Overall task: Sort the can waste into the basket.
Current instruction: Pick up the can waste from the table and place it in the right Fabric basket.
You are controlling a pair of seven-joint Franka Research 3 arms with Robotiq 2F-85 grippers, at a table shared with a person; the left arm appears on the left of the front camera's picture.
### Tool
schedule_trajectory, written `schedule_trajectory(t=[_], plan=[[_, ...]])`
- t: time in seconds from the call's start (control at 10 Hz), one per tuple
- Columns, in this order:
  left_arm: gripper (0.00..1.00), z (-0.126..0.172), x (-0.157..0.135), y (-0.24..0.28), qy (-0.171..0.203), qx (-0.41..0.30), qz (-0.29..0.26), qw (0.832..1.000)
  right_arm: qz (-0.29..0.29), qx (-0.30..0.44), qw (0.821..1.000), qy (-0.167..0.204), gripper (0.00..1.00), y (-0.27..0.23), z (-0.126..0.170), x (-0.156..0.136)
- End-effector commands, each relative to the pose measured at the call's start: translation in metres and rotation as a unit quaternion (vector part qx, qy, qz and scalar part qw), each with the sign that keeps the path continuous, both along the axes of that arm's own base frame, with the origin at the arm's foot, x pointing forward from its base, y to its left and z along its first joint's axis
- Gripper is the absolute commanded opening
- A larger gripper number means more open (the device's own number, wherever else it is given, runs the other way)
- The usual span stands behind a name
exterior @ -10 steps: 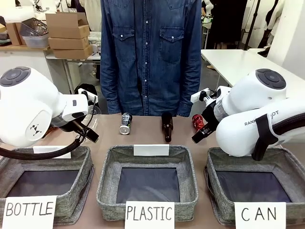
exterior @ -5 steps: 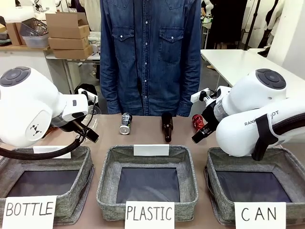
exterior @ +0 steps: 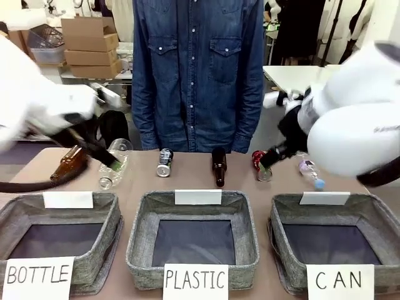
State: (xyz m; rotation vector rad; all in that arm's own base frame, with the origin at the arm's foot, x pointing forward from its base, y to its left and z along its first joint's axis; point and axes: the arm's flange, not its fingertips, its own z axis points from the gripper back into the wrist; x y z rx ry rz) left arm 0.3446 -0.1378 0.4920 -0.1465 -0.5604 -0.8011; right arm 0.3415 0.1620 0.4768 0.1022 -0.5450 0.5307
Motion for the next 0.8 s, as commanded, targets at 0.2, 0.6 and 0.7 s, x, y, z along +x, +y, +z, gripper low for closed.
schedule_trajectory(t=[0.2, 0.6, 0.7], plan=[[1.00, 0.031, -0.017, 0.020, -0.023, 0.003, -0.003, 1.000, -0.003, 0.010, 1.000, -0.021, 1.00, -0.001, 0.030, -0.019], [1.00, 0.062, -0.012, 0.050, 0.117, -0.047, -0.050, 0.991, 0.004, 0.170, 0.985, 0.028, 1.00, -0.019, 0.057, -0.040], [1.00, 0.066, -0.005, 0.065, 0.185, -0.099, -0.076, 0.975, -0.003, 0.285, 0.953, 0.097, 1.00, -0.037, 0.057, -0.041]])
